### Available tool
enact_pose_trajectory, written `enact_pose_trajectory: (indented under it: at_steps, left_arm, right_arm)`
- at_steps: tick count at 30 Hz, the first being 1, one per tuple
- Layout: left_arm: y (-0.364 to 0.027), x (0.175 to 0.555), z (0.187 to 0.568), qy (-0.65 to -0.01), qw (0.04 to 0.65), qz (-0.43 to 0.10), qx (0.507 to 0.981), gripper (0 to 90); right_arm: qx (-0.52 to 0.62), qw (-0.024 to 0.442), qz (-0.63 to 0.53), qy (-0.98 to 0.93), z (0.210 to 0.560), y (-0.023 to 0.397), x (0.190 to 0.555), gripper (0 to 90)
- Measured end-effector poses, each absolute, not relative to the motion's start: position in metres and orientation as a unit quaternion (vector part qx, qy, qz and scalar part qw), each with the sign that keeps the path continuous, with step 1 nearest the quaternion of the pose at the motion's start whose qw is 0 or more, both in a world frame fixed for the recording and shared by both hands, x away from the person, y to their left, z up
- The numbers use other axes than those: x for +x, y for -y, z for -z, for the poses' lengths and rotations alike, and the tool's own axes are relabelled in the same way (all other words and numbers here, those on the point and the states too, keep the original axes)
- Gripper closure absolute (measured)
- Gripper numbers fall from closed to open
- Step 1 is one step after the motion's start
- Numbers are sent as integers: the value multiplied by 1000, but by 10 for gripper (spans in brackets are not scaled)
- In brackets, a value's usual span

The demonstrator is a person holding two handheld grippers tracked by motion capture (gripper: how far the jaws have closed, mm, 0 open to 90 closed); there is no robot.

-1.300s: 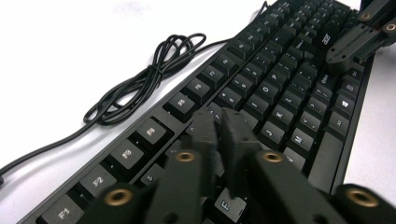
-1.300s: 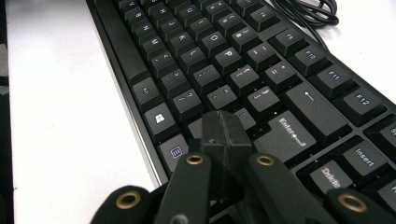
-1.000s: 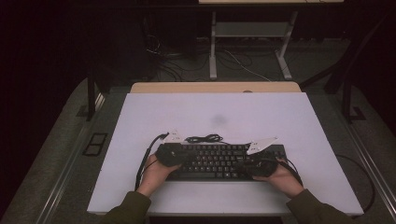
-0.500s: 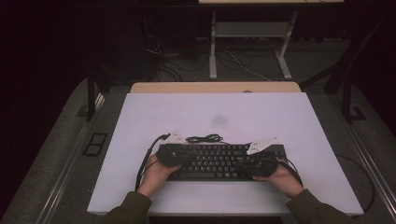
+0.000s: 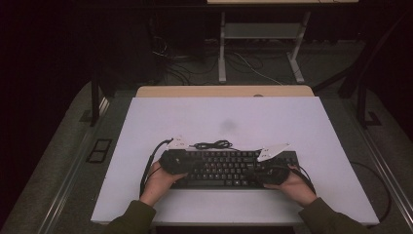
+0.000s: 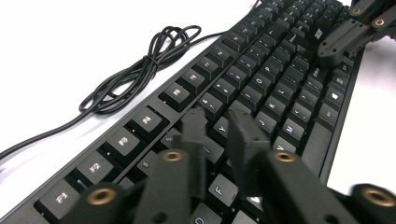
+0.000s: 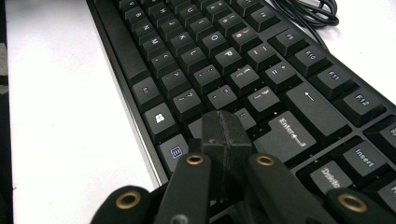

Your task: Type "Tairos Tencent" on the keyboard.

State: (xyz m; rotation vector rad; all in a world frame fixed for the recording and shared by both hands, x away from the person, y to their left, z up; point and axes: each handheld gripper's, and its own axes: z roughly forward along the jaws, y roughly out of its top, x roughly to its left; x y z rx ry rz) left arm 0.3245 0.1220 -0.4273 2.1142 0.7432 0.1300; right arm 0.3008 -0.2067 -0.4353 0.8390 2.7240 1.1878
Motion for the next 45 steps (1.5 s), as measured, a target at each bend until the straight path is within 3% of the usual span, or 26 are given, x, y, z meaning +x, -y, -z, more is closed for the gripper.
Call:
enact_pose_trajectory:
  at_steps: [5, 9, 10, 27, 40, 45]
  left_arm:
    - [-126, 321, 427, -296, 438, -56, 847, 538]
    - [-131, 318, 427, -307, 439, -67, 842, 296]
    - [-132, 318, 427, -309, 440, -67, 840, 283]
    - [-139, 313, 429, -309, 448, -62, 837, 236]
    - [-147, 310, 428, -315, 448, -62, 834, 242]
    - [-147, 309, 429, -314, 445, -64, 836, 252]
  right_arm:
    - [271, 27, -385, -882, 435, 207, 301, 891]
    - [271, 27, -385, -882, 435, 207, 301, 891]
    - [271, 27, -385, -882, 435, 207, 301, 892]
    - [284, 16, -421, -861, 427, 212, 303, 867]
    - [290, 19, -449, -845, 422, 204, 311, 442]
    - [291, 24, -452, -843, 420, 199, 316, 383]
